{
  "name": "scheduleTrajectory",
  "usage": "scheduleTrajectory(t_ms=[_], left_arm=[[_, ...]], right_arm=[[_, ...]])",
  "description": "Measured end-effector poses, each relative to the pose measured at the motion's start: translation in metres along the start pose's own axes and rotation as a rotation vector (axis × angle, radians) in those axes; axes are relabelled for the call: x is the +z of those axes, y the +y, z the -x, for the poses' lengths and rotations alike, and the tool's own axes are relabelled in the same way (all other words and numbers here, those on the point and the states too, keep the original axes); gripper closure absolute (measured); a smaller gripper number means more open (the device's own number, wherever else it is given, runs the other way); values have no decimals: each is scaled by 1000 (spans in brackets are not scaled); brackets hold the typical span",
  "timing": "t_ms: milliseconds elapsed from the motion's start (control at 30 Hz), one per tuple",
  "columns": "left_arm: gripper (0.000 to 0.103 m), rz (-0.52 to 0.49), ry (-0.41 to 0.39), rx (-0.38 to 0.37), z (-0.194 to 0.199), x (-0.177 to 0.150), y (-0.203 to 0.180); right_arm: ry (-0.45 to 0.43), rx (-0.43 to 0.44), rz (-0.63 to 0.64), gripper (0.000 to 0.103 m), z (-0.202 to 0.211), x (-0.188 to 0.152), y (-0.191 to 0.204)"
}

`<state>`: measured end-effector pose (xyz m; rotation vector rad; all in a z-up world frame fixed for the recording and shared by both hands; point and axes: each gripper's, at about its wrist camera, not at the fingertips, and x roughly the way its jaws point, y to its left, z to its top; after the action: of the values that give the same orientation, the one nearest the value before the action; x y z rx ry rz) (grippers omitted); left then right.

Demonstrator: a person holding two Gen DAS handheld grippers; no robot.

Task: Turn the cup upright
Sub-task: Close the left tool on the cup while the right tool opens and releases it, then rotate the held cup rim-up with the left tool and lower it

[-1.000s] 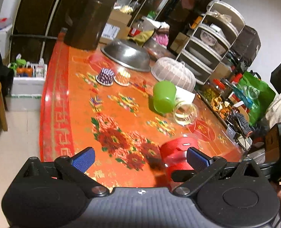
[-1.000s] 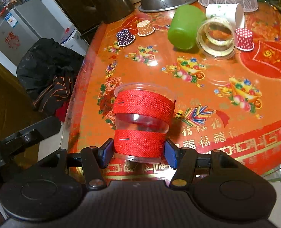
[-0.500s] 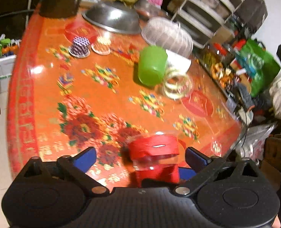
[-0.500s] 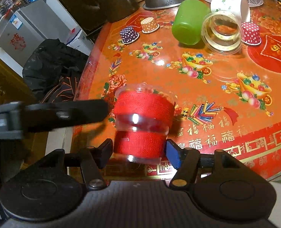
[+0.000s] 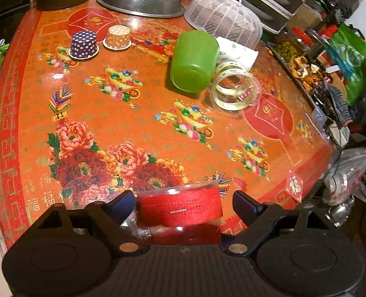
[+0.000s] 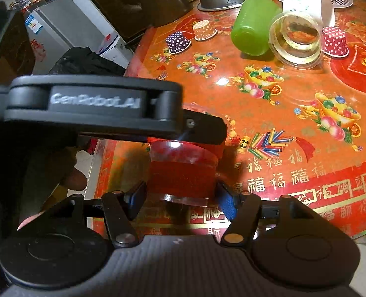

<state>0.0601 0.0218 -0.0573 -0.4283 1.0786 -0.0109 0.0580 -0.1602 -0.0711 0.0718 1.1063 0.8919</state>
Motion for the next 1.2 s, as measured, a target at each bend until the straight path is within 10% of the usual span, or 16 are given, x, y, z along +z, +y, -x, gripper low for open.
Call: scheduleTrajectory(t_ms=[367,600,967,1200], left_arm=[[28,-45,-8,57,-6,0,-5],[29,-101,-112,32,16,-7,-5],[29,-328,-815,-60,103,-71,-18],[29,-407,-1177,137,80,-144,-39]], right_arm=[[-8,21,14,35,7,-5,-5],[-95,15,30,1,39,-14,-10],[-318,22,-116,1,91,-40,-52],[-468,-9,-141,1,93,-61,-69]])
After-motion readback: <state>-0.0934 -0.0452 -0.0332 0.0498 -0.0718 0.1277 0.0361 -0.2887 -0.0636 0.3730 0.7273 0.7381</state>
